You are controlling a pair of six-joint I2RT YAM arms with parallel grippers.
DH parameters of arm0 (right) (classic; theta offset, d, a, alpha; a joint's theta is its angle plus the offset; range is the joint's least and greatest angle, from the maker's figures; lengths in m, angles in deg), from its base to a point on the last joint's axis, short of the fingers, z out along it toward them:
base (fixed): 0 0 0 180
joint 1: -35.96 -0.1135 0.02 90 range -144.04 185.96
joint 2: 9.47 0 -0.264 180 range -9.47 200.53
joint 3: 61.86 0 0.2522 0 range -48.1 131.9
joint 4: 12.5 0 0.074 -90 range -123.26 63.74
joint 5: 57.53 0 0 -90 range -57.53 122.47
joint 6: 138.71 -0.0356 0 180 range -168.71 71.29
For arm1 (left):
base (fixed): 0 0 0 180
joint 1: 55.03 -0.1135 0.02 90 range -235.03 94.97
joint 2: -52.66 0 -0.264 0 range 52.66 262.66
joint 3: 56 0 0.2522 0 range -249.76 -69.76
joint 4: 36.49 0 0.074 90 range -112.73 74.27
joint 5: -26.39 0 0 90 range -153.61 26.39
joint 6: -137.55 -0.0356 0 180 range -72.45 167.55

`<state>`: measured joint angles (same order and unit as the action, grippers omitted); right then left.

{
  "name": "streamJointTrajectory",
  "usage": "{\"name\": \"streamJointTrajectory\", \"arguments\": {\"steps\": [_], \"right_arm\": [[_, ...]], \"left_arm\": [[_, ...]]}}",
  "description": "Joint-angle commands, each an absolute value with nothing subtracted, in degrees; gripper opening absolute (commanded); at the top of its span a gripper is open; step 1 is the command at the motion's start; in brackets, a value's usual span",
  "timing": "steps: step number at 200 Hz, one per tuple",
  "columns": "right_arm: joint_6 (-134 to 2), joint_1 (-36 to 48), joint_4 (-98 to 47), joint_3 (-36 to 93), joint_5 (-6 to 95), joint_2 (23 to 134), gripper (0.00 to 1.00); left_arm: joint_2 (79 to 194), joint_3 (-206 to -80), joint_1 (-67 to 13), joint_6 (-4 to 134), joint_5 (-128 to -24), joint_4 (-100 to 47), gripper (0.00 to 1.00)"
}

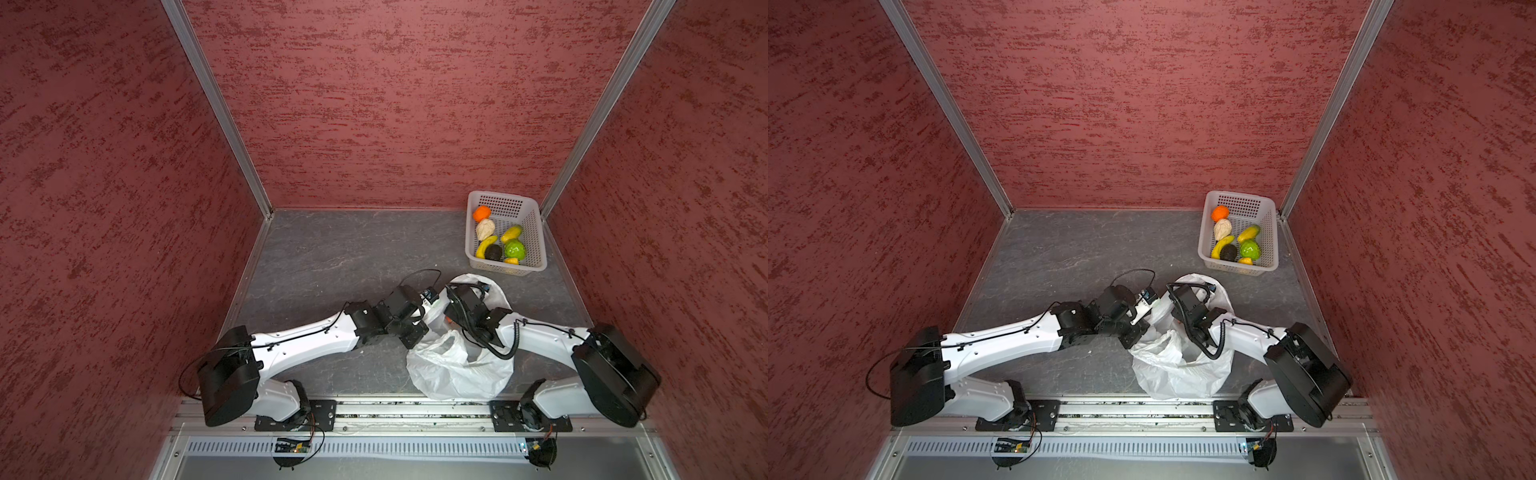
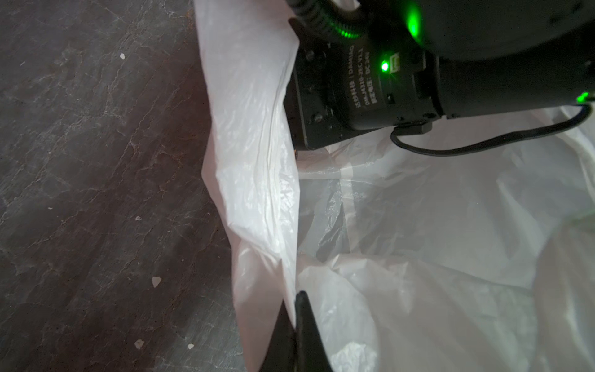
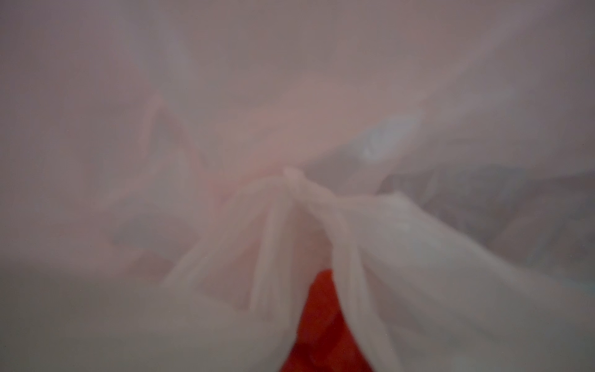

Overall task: Untie the knot of the plastic bag and take out the fruit
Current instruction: Pick up the fruit from the plastic bag, then pick up the plastic bag from the plastic bag.

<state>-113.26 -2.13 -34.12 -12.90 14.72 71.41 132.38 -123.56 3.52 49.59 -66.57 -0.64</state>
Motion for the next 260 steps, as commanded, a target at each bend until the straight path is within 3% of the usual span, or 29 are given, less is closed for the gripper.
{"name": "streamJointTrajectory", "arguments": {"steps": [1, 26, 84, 130, 158, 193, 238, 260], "right_arm": [[-112.17, -2.17, -30.47, -10.88, 14.86, 70.26, 0.45], [-108.92, -2.76, -29.53, -12.26, 19.78, 64.94, 0.41], [-103.38, -2.82, -36.75, -15.36, 30.33, 47.96, 0.44], [-102.43, -2.79, -39.57, -18.32, 38.45, 43.27, 0.46], [-102.07, -2.79, -43.89, -19.75, 36.33, 41.46, 0.47], [-102.07, -2.8, -41.79, -22.71, 37.09, 42.23, 0.54], [-104.1, -2.8, -38.42, -24.36, 36.55, 44.41, 0.8], [-105.15, -2.8, -39.66, -24.18, 35.99, 45.03, 0.85]], "left_arm": [[132.39, -125.34, 3.76, 49.45, -65.14, 0.06, 0.0], [134.64, -127.48, 3.5, 49.88, -59.67, 1.26, 0.0], [137.21, -127.68, 1.02, 47.03, -47.0, -4.53, 0.0], [137.85, -127.59, -1.22, 43.89, -40.96, -9.68, 0.0], [137.13, -127.12, -2.68, 43.07, -39.92, -10.64, 0.0], [136.87, -124.93, -2.74, 42.47, -40.85, -11.66, 0.0], [140.03, -124.51, 2.08, 41.62, -39.42, -11.03, 0.0], [141.13, -124.34, 4.47, 41.74, -37.87, -10.54, 0.0]]}}
